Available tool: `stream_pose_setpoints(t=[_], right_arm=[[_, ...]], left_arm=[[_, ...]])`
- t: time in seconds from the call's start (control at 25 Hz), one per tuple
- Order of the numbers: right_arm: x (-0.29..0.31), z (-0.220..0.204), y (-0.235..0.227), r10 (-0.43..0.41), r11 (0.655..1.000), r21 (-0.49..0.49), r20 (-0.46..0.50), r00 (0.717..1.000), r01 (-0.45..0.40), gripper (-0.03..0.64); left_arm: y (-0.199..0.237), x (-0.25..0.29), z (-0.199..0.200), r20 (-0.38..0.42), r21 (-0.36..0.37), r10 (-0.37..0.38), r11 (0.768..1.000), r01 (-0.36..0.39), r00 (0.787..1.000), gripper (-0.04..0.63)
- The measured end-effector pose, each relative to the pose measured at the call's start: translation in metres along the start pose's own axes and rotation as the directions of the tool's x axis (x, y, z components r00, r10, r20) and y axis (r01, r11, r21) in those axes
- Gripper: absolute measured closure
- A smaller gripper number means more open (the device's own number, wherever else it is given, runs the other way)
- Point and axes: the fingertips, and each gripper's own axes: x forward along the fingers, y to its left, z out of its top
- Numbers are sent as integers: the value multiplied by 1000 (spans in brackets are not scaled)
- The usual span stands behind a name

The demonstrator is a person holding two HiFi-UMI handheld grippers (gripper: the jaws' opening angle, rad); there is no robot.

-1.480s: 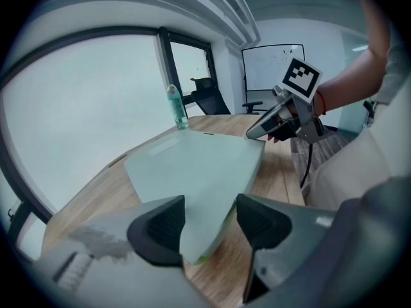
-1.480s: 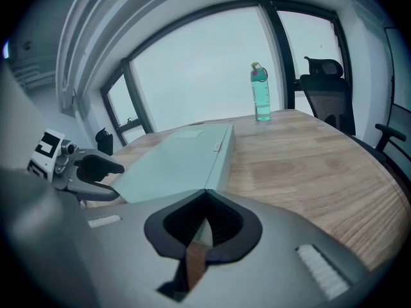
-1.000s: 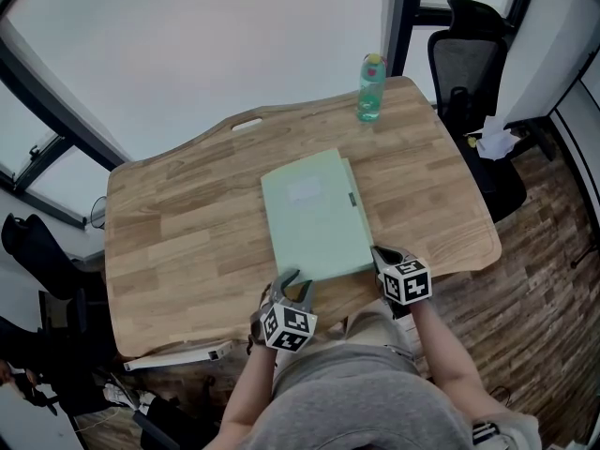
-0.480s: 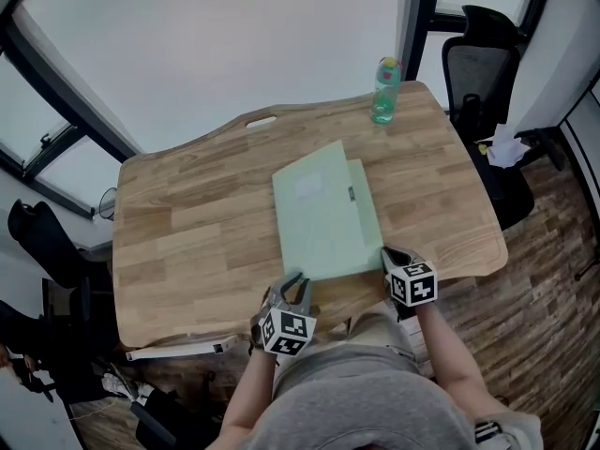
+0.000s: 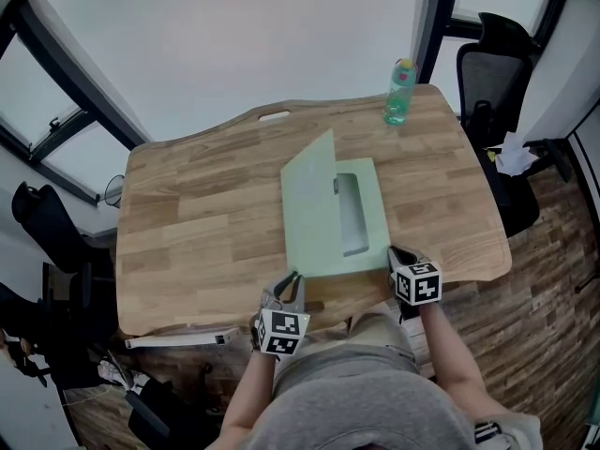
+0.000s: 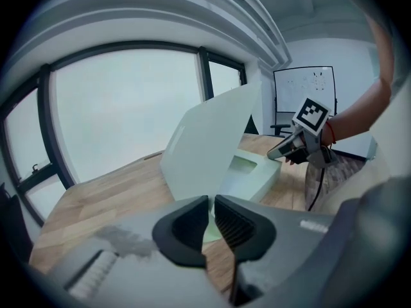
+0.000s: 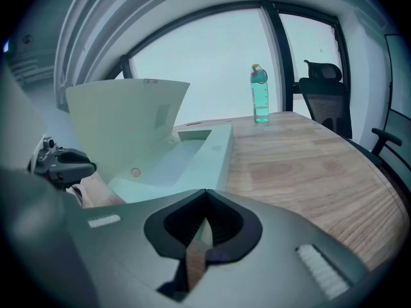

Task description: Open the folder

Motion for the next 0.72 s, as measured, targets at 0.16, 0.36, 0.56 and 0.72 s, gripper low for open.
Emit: stream_pose_setpoints(t=[0.16, 0.36, 0.56, 0.72], right_arm=[[1, 1, 0, -18, 1000, -16, 6, 1000, 18, 614], [1, 0, 1, -34, 999, -29, -15, 999, 33, 613], [1, -1, 1, -41, 999, -35, -21, 999, 40, 614], [2, 0, 2, -40, 998, -43, -29, 999, 38, 614]], left_arm=[[9, -3, -6, 14, -60, 43, 997, -42, 999, 565], [24, -10, -7, 22, -91, 103, 991, -101, 994, 575], [41, -10, -18, 1, -186, 157, 970, -154, 988, 580], [55, -10, -25, -22, -275, 201, 941, -199, 979, 578]])
